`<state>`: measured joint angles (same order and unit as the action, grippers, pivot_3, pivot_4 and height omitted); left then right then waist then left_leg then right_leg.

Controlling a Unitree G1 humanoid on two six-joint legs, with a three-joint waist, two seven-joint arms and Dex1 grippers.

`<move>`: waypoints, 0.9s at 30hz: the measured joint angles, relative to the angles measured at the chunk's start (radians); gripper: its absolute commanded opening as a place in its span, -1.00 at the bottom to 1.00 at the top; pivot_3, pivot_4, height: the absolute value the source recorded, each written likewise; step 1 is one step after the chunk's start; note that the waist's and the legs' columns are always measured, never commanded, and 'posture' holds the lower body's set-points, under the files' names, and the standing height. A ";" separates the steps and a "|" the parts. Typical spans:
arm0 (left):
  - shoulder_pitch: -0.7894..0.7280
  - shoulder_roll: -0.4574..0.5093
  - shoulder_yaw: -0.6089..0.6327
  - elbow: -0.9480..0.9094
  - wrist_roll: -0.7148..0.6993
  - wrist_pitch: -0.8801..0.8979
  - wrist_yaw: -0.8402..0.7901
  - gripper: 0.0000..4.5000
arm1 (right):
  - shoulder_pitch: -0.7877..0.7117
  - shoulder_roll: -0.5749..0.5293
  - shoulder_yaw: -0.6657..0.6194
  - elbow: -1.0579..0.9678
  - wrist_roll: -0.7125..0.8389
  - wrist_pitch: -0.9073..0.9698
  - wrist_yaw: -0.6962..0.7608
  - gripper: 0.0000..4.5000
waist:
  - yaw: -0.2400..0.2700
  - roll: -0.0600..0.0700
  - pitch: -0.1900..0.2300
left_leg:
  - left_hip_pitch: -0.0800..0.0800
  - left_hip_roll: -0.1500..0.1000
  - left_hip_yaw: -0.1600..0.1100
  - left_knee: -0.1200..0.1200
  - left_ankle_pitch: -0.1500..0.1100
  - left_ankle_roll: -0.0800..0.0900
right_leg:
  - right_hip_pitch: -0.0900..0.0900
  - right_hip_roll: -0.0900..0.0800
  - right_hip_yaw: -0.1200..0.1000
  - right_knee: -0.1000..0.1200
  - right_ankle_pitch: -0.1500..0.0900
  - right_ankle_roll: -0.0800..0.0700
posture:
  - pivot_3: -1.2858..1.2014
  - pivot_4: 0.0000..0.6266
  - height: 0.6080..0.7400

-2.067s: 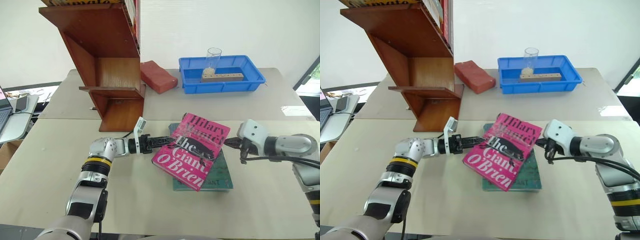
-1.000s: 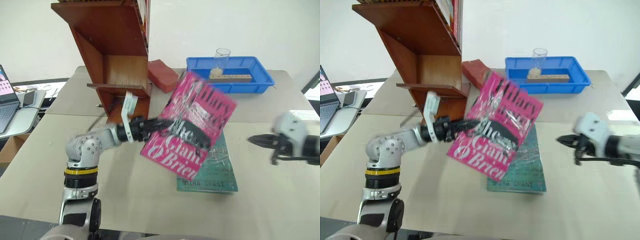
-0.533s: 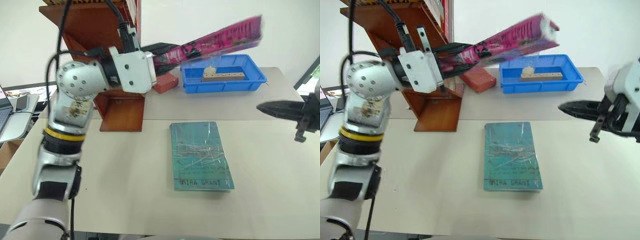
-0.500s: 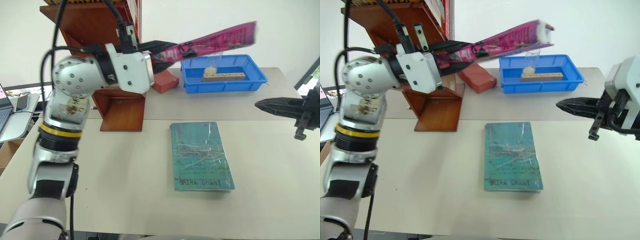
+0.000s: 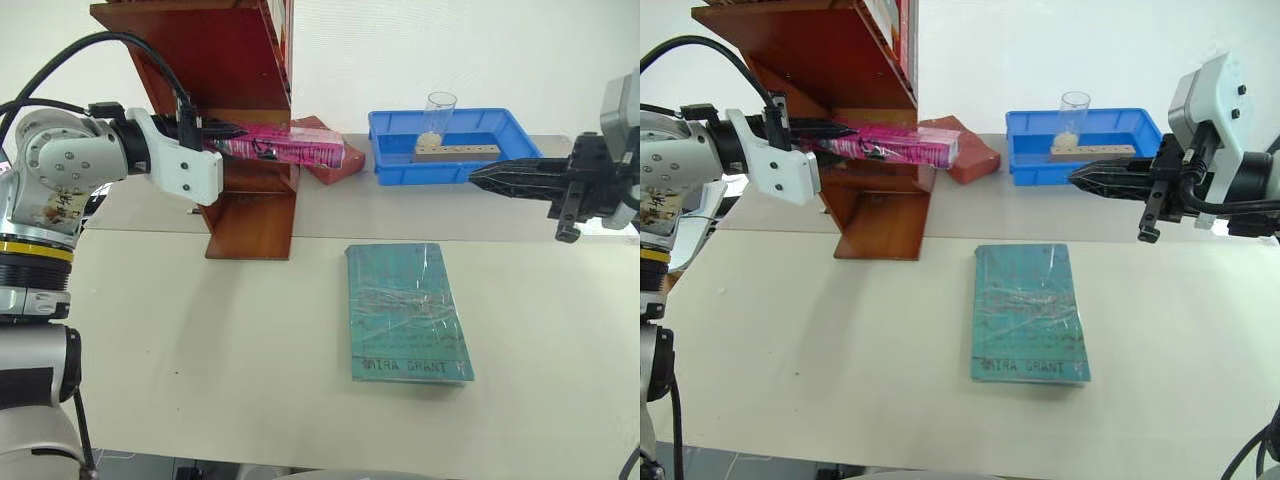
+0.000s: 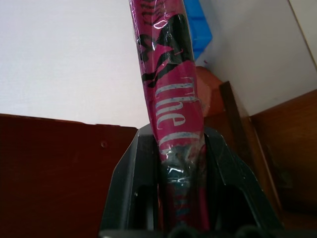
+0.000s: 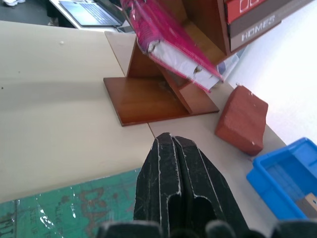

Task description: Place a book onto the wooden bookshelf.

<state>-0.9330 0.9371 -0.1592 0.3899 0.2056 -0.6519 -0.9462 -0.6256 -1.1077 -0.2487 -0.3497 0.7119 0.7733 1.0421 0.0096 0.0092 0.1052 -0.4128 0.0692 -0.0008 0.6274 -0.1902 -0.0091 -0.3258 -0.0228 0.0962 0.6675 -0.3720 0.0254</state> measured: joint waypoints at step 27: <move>0.346 0.111 0.385 -0.462 -0.678 0.827 -0.026 0.98 | 0.012 0.016 0.042 0.079 -0.065 -0.110 0.061 -1.00 | -0.005 -0.003 0.002 | 0.003 0.002 0.002 -0.001 0.001 0.001 | -0.009 0.000 -0.002 0.012 -0.003 0.005 | 0.03 -0.52 -0.38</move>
<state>-0.5867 1.0483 0.2257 -0.0726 -0.4726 0.1755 -0.9718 -0.6137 -1.0921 -0.2065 -0.2704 0.6471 0.6635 1.1030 0.0046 0.0058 0.1068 -0.4094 0.0711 0.0012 0.6265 -0.1895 -0.0079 -0.3349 -0.0231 0.0939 0.6792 -0.3752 0.0308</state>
